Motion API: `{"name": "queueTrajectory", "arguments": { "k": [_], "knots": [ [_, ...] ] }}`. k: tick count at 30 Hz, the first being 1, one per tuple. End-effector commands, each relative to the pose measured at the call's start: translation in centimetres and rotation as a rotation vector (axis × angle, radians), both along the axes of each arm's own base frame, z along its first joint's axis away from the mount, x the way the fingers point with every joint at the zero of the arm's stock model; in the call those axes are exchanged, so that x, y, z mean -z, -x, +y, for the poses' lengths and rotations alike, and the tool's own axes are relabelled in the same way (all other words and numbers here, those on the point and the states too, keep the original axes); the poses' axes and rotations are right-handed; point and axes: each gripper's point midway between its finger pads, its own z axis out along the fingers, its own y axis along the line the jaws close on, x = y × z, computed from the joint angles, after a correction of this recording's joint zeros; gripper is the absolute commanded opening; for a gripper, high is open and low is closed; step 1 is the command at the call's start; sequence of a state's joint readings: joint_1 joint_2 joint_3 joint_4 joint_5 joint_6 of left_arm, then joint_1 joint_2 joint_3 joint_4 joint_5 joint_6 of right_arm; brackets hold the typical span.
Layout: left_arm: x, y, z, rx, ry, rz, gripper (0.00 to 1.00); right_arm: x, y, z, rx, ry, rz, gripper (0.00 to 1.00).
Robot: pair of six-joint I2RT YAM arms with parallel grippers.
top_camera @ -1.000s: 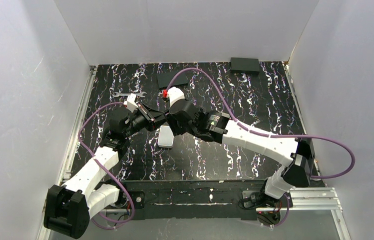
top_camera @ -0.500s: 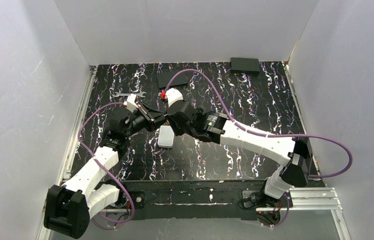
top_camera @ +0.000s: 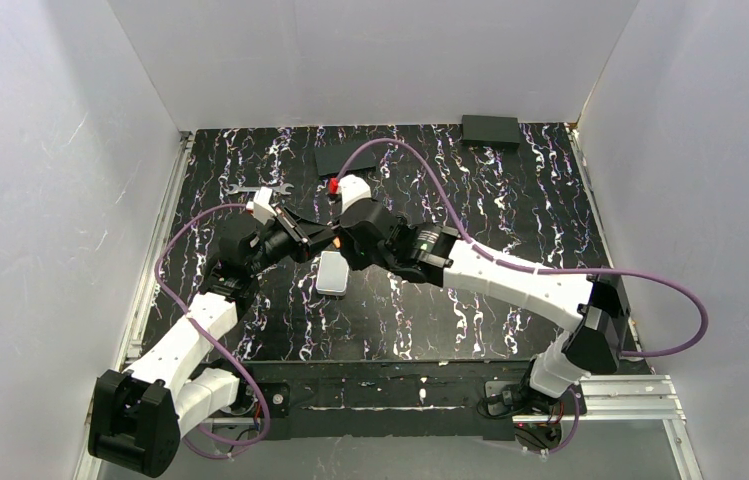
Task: Unlock with the key
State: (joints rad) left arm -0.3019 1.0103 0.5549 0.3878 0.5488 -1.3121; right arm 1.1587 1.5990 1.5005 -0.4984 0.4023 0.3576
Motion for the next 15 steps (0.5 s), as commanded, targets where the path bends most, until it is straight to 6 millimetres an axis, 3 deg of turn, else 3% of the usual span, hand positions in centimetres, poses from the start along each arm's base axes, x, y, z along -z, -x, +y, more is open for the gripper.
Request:
{"name": "queueTrajectory", "arguments": {
  "k": [1,15],
  "knots": [
    [-3.5,1.2,-0.8,0.083,0.031,-0.105,0.00,-4.1,-1.1,1.0,0.019,-0.274,0.017,0.01],
    [-4.6,2.1,-0.9,0.122,0.032,-0.156,0.00,-4.9,-1.8,1.1,-0.045,-0.468,0.138,0.01]
  ]
}}
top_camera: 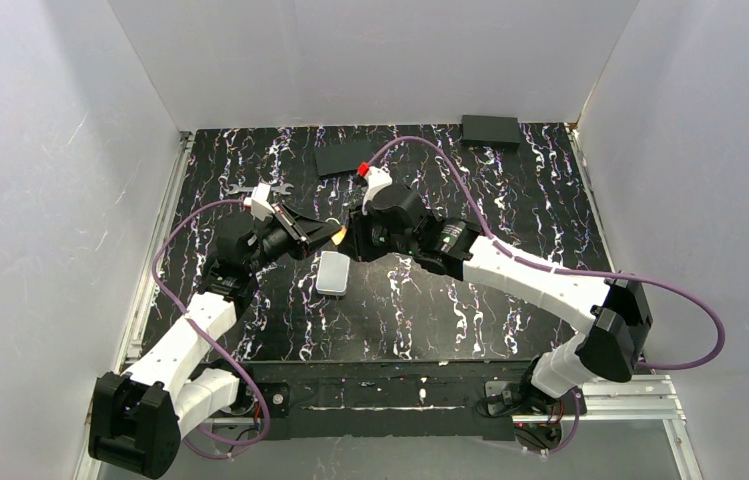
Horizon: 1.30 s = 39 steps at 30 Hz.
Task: Unlock with the key
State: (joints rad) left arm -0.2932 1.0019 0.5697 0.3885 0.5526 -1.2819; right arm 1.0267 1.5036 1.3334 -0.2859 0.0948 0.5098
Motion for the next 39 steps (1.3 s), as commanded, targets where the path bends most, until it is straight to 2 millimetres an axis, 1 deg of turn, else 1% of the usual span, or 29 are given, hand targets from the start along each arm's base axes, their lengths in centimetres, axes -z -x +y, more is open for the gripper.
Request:
{"name": "queueTrajectory", "arguments": {
  "k": [1,6,7,9,12,18,20,21,22,24,26,27,28,30,32,35,39],
  "knots": [
    [-3.9,2.4,-1.2,0.127,0.041,-0.114,0.00,-4.1,-1.5,0.6,0.016,-0.199,-0.026,0.01],
    [-4.4,2.7,-1.2,0.136,0.043,-0.137,0.00,-4.5,-1.8,0.4,-0.001,-0.295,0.030,0.01],
    [-4.5,2.7,-1.2,0.137,0.044,-0.142,0.00,-4.4,-1.8,0.2,-0.001,-0.300,0.042,0.01],
    [-4.7,2.8,-1.2,0.141,0.045,-0.150,0.00,-4.8,-2.1,0.2,-0.007,-0.336,0.044,0.01],
    [-5.0,3.0,-1.2,0.144,0.048,-0.162,0.00,-4.9,-2.2,0.0,-0.011,-0.358,0.059,0.01],
    [-5.4,3.2,-1.1,0.149,0.055,-0.183,0.00,-5.2,-2.0,0.2,-0.033,-0.398,0.083,0.01],
    [-5.6,3.2,-1.1,0.148,0.057,-0.190,0.00,-5.6,-1.7,0.4,-0.065,-0.421,0.092,0.01],
    [-5.6,3.2,-1.1,0.147,0.057,-0.191,0.00,-5.8,-1.6,0.4,-0.081,-0.432,0.100,0.03],
    [-5.6,3.2,-1.1,0.145,0.058,-0.195,0.00,-5.9,-1.6,0.4,-0.097,-0.435,0.107,0.16],
    [-5.8,3.1,-1.0,0.137,0.057,-0.202,0.00,-5.5,-1.7,-0.4,-0.104,-0.414,0.121,0.60],
    [-6.0,3.0,-1.0,0.131,0.058,-0.206,0.00,-5.4,-1.9,-1.7,-0.101,-0.392,0.108,0.76],
    [-6.0,3.0,-1.0,0.130,0.058,-0.207,0.00,-5.4,-2.0,-2.5,-0.098,-0.386,0.100,0.90],
    [-6.1,2.9,-1.0,0.129,0.058,-0.209,0.00,-5.4,-2.0,-3.2,-0.098,-0.387,0.097,0.97],
    [-6.2,2.8,-1.0,0.129,0.058,-0.210,0.00,-5.5,-1.9,-4.3,-0.106,-0.401,0.100,0.98],
    [-6.2,2.7,-1.1,0.132,0.056,-0.211,0.00,-5.2,-2.0,-4.8,-0.103,-0.404,0.111,0.98],
    [-6.4,2.7,-1.1,0.133,0.058,-0.218,0.00,-5.3,-1.7,-4.3,-0.140,-0.429,0.127,0.96],
    [-6.8,2.8,-1.1,0.138,0.063,-0.231,0.00,-6.6,-0.5,-2.9,-0.249,-0.524,0.157,0.89]
  ]
}}
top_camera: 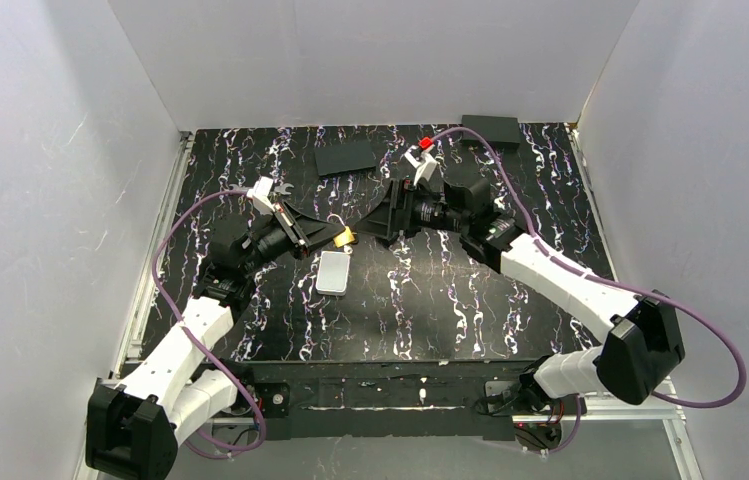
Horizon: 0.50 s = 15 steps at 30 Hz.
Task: Unlock with the key
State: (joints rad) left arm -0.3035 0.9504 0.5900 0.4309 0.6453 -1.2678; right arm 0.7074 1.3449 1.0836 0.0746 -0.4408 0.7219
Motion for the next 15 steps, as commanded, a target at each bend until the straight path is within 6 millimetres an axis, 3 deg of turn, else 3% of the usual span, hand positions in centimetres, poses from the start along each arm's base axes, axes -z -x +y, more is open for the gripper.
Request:
{"name": "queueTrajectory", "arguments": {
  "k": [1,4,15],
  "knots": [
    [-3.5,0.8,-0.3,0.038,0.032,-0.114,0.00,-2.5,1.9,1.8,-0.156,-0.146,-0.021,0.87],
    [-3.7,0.9,-0.3,0.039,0.036,-0.120,0.00,-3.2,2.4,2.3,-0.205,-0.193,-0.015,0.84],
    [-3.8,0.5,-0.2,0.024,0.040,-0.123,0.00,-2.4,3.3,3.2,-0.244,-0.202,0.011,0.69]
  ]
}}
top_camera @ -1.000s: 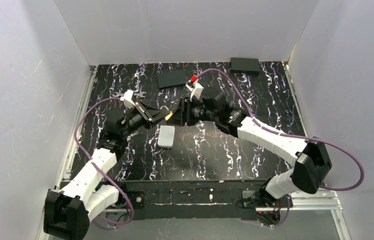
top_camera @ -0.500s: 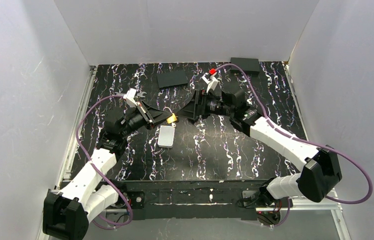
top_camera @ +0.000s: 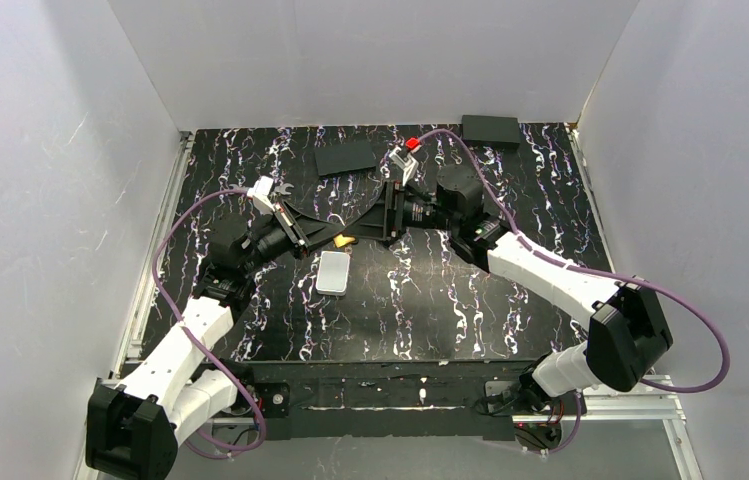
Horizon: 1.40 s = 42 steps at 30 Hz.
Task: Unlock with the key
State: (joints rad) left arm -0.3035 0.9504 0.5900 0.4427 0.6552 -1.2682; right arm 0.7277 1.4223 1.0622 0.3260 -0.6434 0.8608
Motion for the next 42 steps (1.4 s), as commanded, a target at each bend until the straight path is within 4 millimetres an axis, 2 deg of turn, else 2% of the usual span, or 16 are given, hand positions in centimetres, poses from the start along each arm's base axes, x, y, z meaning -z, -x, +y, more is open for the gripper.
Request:
{"name": "queueTrajectory", "arguments": {
  "k": [1,6,11,16,24,27,28,29,30,31,34,35,37,42],
  "knots": [
    [-3.6,0.3,-0.1,0.013,0.037,-0.112,0.00,-0.7,0.8,0.6,-0.043,-0.048,-0.028,0.69],
    [-3.8,0.3,-0.1,0.009,0.040,-0.117,0.00,-0.3,0.9,0.9,-0.047,-0.044,-0.018,0.67],
    [-3.9,0.3,0.0,0.003,0.043,-0.120,0.00,-0.2,1.1,1.2,-0.058,-0.046,-0.009,0.53],
    [-4.1,0.2,0.0,-0.004,0.047,-0.128,0.00,-0.2,1.3,1.6,-0.069,-0.050,-0.003,0.45],
    [-3.9,0.2,0.1,-0.015,0.048,-0.125,0.00,-0.2,1.7,2.3,-0.085,-0.071,0.012,0.42],
    [-3.6,0.0,0.3,-0.034,0.047,-0.123,0.00,-0.1,1.9,2.7,-0.095,-0.075,0.018,0.25],
    [-3.3,0.0,0.5,-0.048,0.044,-0.122,0.01,-0.1,1.9,2.7,-0.090,-0.075,0.019,0.13],
    [-3.0,0.0,0.6,-0.056,0.041,-0.122,0.06,-0.1,2.0,2.7,-0.090,-0.075,0.018,0.04],
    [-2.7,0.1,0.7,-0.063,0.035,-0.126,0.18,0.0,2.0,2.6,-0.088,-0.071,0.021,0.01],
    [-2.6,0.2,0.8,-0.065,0.032,-0.131,0.30,0.0,2.0,2.6,-0.088,-0.069,0.020,0.01],
    [-1.5,0.7,0.7,-0.038,-0.002,-0.125,0.82,0.3,2.1,2.3,-0.090,-0.021,-0.015,0.01],
    [-1.2,0.8,0.7,-0.029,-0.011,-0.121,0.89,0.4,2.1,2.2,-0.088,-0.004,-0.027,0.01],
    [-0.4,1.1,0.7,-0.017,-0.035,-0.104,0.97,0.7,2.2,1.7,-0.094,0.061,-0.081,0.01],
    [0.2,1.2,1.1,-0.035,-0.093,-0.084,0.96,1.1,2.3,0.9,-0.097,0.148,-0.143,0.01]
  ]
}}
